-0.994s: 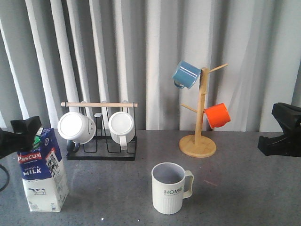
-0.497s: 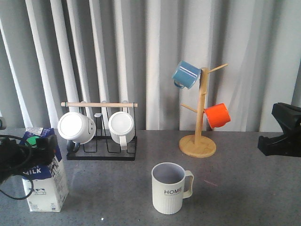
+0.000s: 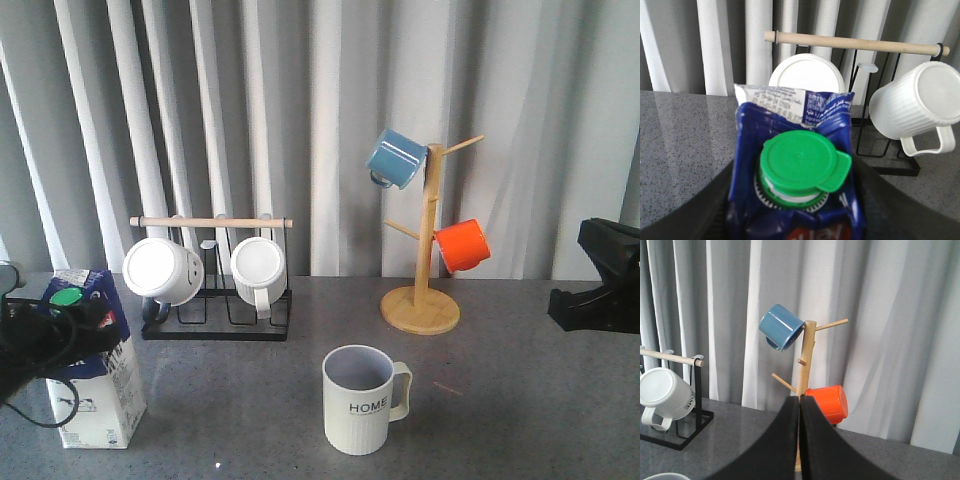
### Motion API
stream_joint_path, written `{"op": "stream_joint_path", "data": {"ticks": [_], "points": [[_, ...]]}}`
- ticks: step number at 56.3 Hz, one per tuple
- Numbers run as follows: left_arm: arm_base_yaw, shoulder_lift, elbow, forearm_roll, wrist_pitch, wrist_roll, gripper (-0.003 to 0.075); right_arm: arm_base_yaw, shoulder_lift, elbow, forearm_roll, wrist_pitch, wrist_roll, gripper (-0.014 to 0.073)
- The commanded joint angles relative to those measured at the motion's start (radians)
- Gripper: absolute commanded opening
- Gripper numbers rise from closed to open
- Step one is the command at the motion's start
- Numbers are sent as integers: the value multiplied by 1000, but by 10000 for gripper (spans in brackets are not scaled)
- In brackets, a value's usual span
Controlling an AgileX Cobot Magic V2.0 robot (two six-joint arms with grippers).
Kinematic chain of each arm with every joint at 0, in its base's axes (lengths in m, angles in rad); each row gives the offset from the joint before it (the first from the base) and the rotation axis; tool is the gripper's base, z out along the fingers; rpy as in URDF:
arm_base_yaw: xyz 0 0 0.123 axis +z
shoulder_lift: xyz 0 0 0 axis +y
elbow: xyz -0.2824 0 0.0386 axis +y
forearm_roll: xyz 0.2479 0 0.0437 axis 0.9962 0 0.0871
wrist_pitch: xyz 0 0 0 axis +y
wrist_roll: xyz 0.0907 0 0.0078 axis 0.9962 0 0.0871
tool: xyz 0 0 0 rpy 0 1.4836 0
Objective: Place milk next to cup
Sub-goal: 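Reach the left gripper to the milk carton top and grasp it, then carry the milk carton with the left gripper and set it beside the mug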
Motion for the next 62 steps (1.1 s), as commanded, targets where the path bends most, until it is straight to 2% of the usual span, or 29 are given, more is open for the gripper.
{"op": "stream_joint_path", "data": {"ticks": [1,8,17,34,38,42,47,53,62], "points": [[1,-35,-31,-6,-109,2,235,-4,-20,-32,-11,-69,-1,-8],[1,-35,-31,-6,-109,3,141,-4,-20,-32,-11,-69,-1,-8],[1,-35,-31,-6,-106,3,71,-4,-20,-32,-11,-68,-1,-8],[-4,-38,-31,-11,-114,3,53,-4,-20,-32,-11,-69,-1,-8],[-28,-49,-31,-81,-117,18,54,-4,-20,-32,-11,-69,-1,-8],[-71,-65,-31,-218,-131,103,55,-4,-20,-32,-11,-68,-1,-8],[-150,-75,-31,-385,-181,285,55,-4,-20,-32,-11,-69,-1,-8],[-270,-76,-31,-493,-263,475,55,-4,-20,-32,-11,-69,-1,-8],[-435,-50,-86,-669,-364,617,55,-4,-20,-32,-11,-69,-1,-8]]}}
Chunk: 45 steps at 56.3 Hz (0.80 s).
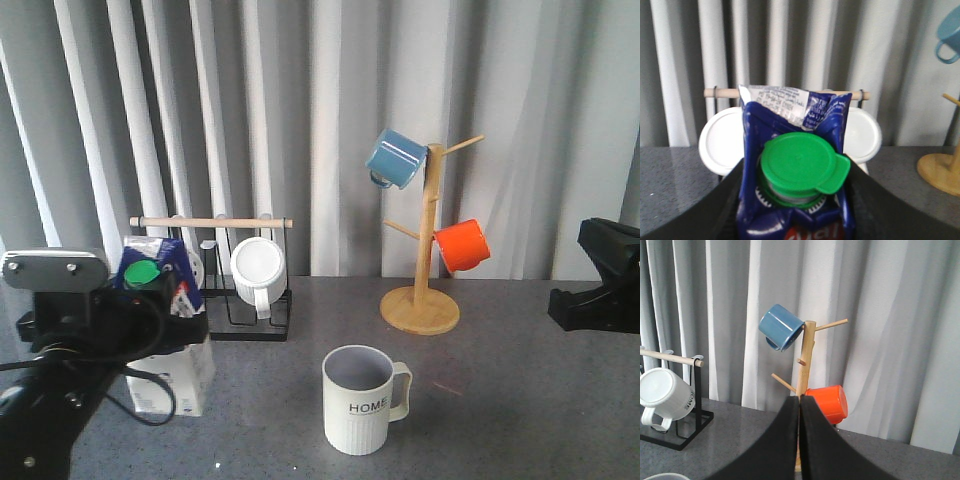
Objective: Place milk next to cup
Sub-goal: 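Carry the milk carton with the left gripper and set it beside the mug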
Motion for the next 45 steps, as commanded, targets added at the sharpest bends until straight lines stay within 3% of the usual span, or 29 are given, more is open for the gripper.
{"op": "stream_joint_path", "data": {"ticks": [1,8,20,28,45], "points": [[-95,-8,-92,-141,-143,102,55,-4,-20,-32,-10,-69,-1,-8],[-163,57,-204,-310,-129,175,56,-4,-20,-32,-10,-69,-1,-8],[-237,182,-339,-457,-108,348,56,-4,-20,-32,-10,-69,-1,-8],[-277,228,-377,-496,-68,413,56,-4,-20,-32,-10,-70,-1,-8],[-303,236,-377,-517,-92,411,56,-4,-20,-32,-10,-69,-1,-8]]}}
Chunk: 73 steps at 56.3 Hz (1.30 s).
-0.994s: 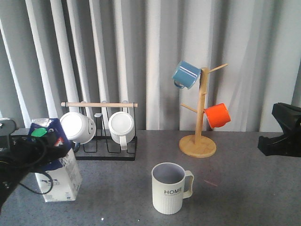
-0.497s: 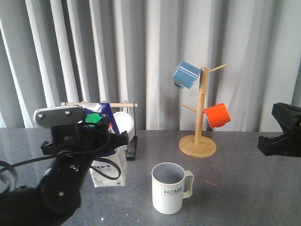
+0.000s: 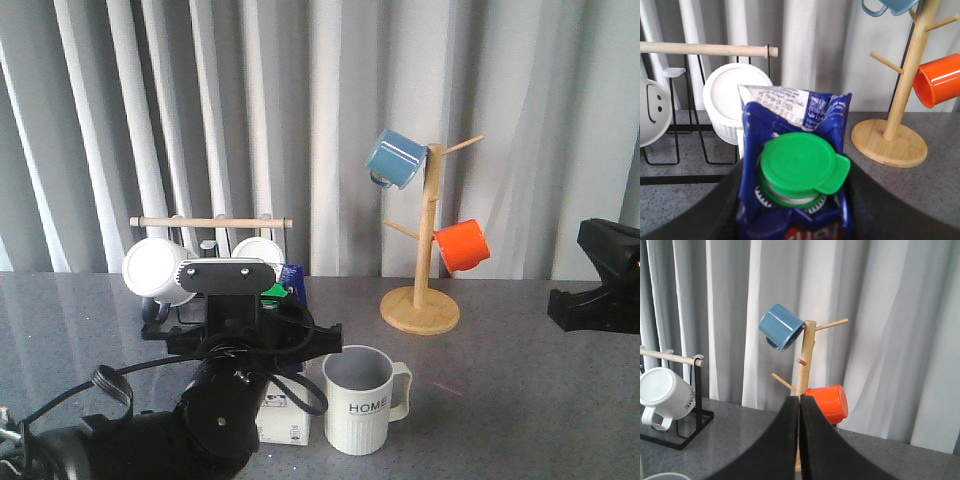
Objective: Place milk next to cup
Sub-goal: 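Carry the milk carton with the left gripper and set it beside the mug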
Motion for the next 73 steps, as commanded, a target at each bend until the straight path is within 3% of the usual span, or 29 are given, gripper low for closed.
{"op": "stream_joint_path", "data": {"ticks": [1,62,68,73], "points": [[-8,-46,-36,27,-55,1,56,-4,-20,-32,-10,-69,-1,-8],[-15,5,-36,1,-64,5,60,-4,-20,-32,-10,-65,-1,-8],[-15,4,-36,1,-54,10,94,-4,-20,-32,-10,-65,-1,-8],[-15,4,-36,2,-54,10,176,-4,-20,-32,-10,-65,-1,-8]]}}
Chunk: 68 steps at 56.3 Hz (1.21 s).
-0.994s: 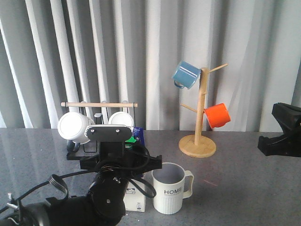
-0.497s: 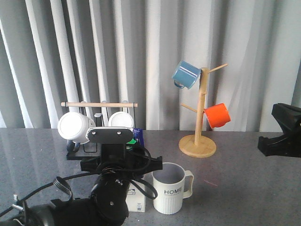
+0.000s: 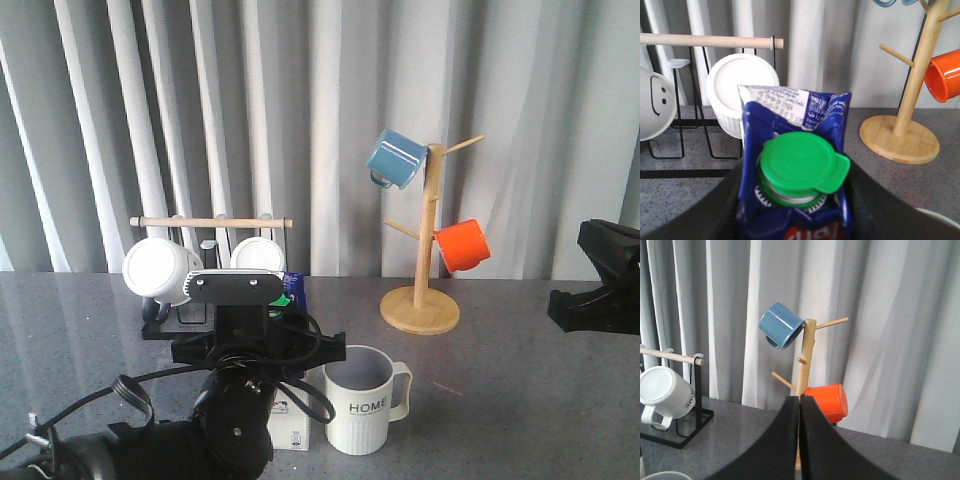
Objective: Place milk next to cup
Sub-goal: 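Carry the milk carton with the left gripper and set it beside the mug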
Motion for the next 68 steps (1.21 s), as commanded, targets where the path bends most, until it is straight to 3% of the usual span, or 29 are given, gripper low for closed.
{"op": "stream_joint_path", "data": {"ticks": [1,8,17,26,35,41,46,52,68], "points": [[-4,-39,-28,17,-8,7,194,-4,-20,-32,-10,-70,-1,-8],[-4,-39,-28,18,-9,9,397,-4,-20,-32,-10,-70,-1,-8],[-4,-54,-28,16,-14,102,739,-4,-20,-32,-10,-70,-1,-8],[-4,-99,-28,16,6,137,729,-4,-20,-32,-10,-70,-1,-8],[-4,-183,-28,16,38,135,689,-4,-20,-32,-10,-70,-1,-8],[-4,-253,-28,17,67,136,581,-4,-20,-32,-10,-70,-1,-8],[-4,-310,-28,17,98,136,371,-4,-20,-32,-10,-70,-1,-8],[-4,-372,-28,-3,112,136,-4,-4,-20,-32,-10,-70,-1,-8],[-4,-429,-28,-18,50,139,-8,-4,-20,-32,-10,-66,-1,-8]]}}
